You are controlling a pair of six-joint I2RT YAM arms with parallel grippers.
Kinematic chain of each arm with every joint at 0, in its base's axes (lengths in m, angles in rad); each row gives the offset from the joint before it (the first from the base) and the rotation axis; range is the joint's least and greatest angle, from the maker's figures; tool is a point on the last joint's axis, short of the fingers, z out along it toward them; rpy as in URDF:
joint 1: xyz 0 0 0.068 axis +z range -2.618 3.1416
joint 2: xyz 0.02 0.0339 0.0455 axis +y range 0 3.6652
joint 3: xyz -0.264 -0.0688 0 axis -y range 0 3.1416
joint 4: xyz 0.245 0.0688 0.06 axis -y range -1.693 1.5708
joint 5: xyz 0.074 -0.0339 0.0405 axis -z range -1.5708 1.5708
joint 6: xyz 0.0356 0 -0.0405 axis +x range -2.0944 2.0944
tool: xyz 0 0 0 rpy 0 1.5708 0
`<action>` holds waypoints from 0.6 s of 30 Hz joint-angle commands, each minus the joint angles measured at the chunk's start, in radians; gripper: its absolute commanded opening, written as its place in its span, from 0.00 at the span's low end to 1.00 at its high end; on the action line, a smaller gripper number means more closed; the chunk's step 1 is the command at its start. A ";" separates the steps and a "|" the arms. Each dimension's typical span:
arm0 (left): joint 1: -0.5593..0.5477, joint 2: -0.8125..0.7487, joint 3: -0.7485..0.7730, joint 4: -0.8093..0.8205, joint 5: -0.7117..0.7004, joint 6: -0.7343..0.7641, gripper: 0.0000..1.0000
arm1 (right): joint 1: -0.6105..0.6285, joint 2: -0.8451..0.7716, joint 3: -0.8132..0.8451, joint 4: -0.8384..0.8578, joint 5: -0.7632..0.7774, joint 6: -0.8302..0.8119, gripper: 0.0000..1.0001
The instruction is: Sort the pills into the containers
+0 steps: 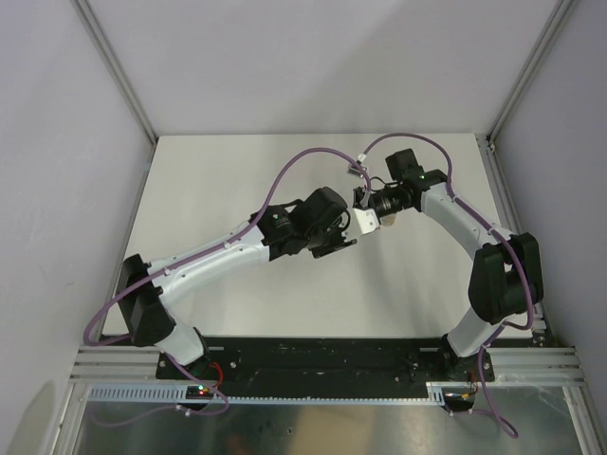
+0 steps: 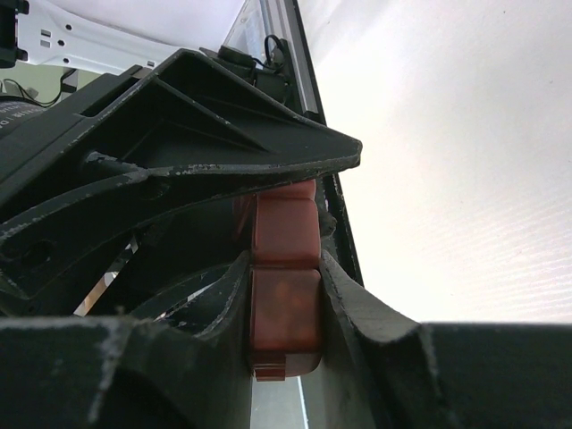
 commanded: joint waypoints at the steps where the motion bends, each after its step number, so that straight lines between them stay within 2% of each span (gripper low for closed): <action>1: -0.013 -0.002 0.034 0.020 0.001 -0.020 0.00 | -0.005 -0.039 0.041 0.014 -0.015 -0.013 0.03; 6: -0.013 -0.015 0.022 0.021 -0.001 -0.014 0.00 | -0.019 -0.056 0.040 0.011 -0.010 -0.009 0.34; 8: -0.013 -0.020 0.015 0.020 0.001 -0.011 0.00 | -0.028 -0.066 0.040 0.009 -0.011 -0.009 0.41; 13: -0.013 -0.027 0.008 0.021 0.005 -0.010 0.00 | -0.037 -0.077 0.040 0.003 -0.013 -0.015 0.48; 18: -0.013 -0.031 0.006 0.020 0.002 -0.007 0.00 | -0.043 -0.077 0.040 -0.019 -0.014 -0.035 0.45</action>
